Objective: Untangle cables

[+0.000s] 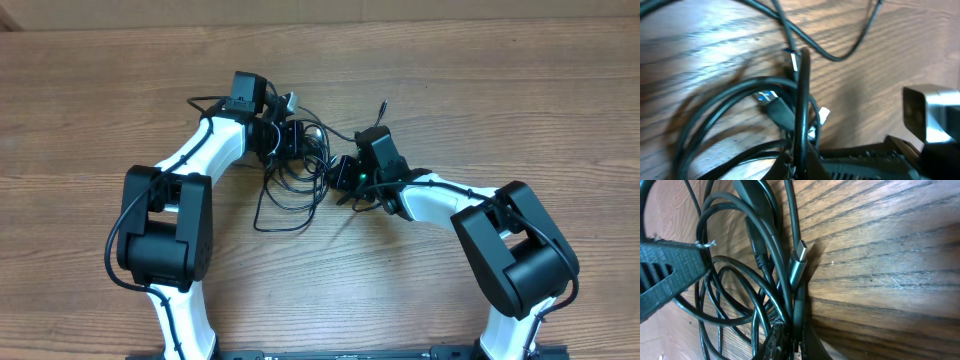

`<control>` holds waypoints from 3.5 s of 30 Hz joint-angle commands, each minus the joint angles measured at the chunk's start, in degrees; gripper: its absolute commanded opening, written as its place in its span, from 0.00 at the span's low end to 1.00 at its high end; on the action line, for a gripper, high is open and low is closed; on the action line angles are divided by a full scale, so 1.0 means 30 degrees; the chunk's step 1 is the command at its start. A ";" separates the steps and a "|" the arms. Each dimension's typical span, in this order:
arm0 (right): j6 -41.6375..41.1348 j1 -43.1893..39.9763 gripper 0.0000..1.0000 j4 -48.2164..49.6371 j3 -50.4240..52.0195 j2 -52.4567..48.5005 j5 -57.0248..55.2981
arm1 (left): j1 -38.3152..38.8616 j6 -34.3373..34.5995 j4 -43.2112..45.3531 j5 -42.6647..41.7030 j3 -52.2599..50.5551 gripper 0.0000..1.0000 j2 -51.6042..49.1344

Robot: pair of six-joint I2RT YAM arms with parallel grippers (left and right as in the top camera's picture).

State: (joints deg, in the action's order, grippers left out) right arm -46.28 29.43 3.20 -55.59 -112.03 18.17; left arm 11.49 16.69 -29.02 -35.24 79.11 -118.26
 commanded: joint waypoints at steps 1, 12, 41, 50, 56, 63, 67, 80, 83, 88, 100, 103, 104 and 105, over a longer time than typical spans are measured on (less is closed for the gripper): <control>0.0087 0.0058 0.04 0.0248 -0.0080 -0.0204 0.0328 | -0.0066 0.0750 0.0124 0.0940 -0.0066 0.04 0.0131; 0.0080 0.0058 0.04 0.0291 -0.0080 -0.0204 0.0350 | -0.0066 0.1042 0.0182 0.0940 -0.0066 0.04 0.0131; 0.1741 0.0066 0.04 -0.4269 -0.0102 0.3162 0.4189 | -0.0066 0.3096 0.0182 0.0947 -0.0066 0.04 0.0131; 0.1348 0.0488 0.04 -0.5894 -0.0080 0.3162 0.2718 | -0.0066 0.3096 0.0189 0.0947 -0.0066 0.04 0.0131; 0.0364 0.1923 0.04 -0.6390 -0.0080 0.3155 0.0692 | -0.0066 0.3096 0.0182 0.0947 -0.0066 0.04 0.0131; 0.0357 0.2827 0.04 -0.6105 -0.0080 0.3155 -0.2011 | -0.0073 0.3096 0.0182 0.0954 -0.0066 0.04 0.0131; -0.0058 0.2630 0.04 -0.5996 -0.0080 0.3155 -0.2790 | -0.0073 0.3089 0.0182 0.0969 -0.0066 0.04 0.0131; -0.0138 0.2484 0.16 -0.5807 -0.0080 0.3155 -0.2929 | -0.0073 0.3096 0.0168 0.1807 -0.0066 0.04 0.0131; -0.0131 0.2484 0.45 -0.5821 -0.0080 0.3155 -0.3228 | -0.0073 0.3096 0.0168 0.1800 -0.0066 0.04 0.0131; -0.0138 0.2484 0.76 -0.5807 -0.0080 0.3155 -0.3708 | -0.0073 0.3089 0.0153 0.1814 -0.0066 0.06 0.0131; -0.1093 0.2484 0.77 -0.5814 -0.0080 0.3126 -0.3694 | -0.0073 0.1698 -0.0699 0.2448 -0.0073 0.04 0.0131; -0.1093 0.2484 0.76 -0.5814 -0.0080 0.3104 -0.3789 | -0.0066 0.1093 -0.0823 0.2426 -0.0066 0.04 0.0131; -0.1093 0.2484 0.76 -0.5814 -0.0080 0.3104 -0.3912 | -0.0066 0.0772 -0.0831 0.2397 -0.0073 0.04 0.0131; -0.1093 0.2484 0.77 -0.5814 -0.0080 0.3089 -0.3993 | -0.0066 0.0619 -0.0831 0.2390 -0.0073 0.04 0.0131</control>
State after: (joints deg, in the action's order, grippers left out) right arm -49.28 37.12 -14.13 -55.57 -103.88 8.03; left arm 11.49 22.22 -31.46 -28.62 79.11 -118.26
